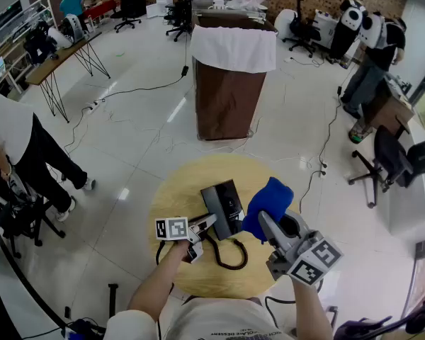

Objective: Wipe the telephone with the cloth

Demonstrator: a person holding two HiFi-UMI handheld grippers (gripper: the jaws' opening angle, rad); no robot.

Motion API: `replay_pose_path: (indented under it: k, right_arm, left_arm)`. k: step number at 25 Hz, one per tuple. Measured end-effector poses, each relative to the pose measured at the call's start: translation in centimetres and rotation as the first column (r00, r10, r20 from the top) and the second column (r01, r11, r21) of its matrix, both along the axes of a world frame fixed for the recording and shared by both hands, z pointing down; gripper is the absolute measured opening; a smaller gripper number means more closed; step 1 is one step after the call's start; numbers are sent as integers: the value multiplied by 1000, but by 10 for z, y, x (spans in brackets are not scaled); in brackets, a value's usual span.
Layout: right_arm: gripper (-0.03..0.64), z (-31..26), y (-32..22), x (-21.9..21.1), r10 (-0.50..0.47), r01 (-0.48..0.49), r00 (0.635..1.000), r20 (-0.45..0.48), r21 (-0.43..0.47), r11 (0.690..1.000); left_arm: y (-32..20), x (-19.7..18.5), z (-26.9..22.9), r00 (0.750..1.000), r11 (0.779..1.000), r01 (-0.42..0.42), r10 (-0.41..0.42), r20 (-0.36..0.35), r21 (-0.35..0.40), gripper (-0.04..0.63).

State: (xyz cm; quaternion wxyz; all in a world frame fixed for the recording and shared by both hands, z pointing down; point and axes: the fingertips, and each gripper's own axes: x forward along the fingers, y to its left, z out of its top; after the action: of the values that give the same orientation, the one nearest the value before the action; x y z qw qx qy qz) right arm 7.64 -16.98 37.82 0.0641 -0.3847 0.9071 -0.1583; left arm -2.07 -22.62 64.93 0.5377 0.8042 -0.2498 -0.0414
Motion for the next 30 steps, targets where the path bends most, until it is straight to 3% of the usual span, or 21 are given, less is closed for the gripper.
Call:
replay_pose_path:
  k: [5, 16, 24, 30]
  right_arm:
    - [61, 4, -3, -2, -5, 5, 1000, -4, -8, 1000]
    - [61, 7, 9, -5, -38, 38, 999, -20, -7, 999]
    - [61, 1, 30, 7, -58, 58, 998, -25, -6, 998]
    - [61, -1, 52, 12, -102, 102, 994, -27, -7, 995]
  left_arm:
    - [-2, 0, 2, 1000, 1000, -9, 9, 8, 15, 67]
    - [-1, -6, 6, 992, 998, 3, -10, 129, 55, 80]
    - [1, -21, -3, 989, 994, 102, -107, 106, 47, 92]
    - [21, -18, -38, 976, 980, 126, -150, 155, 156, 89]
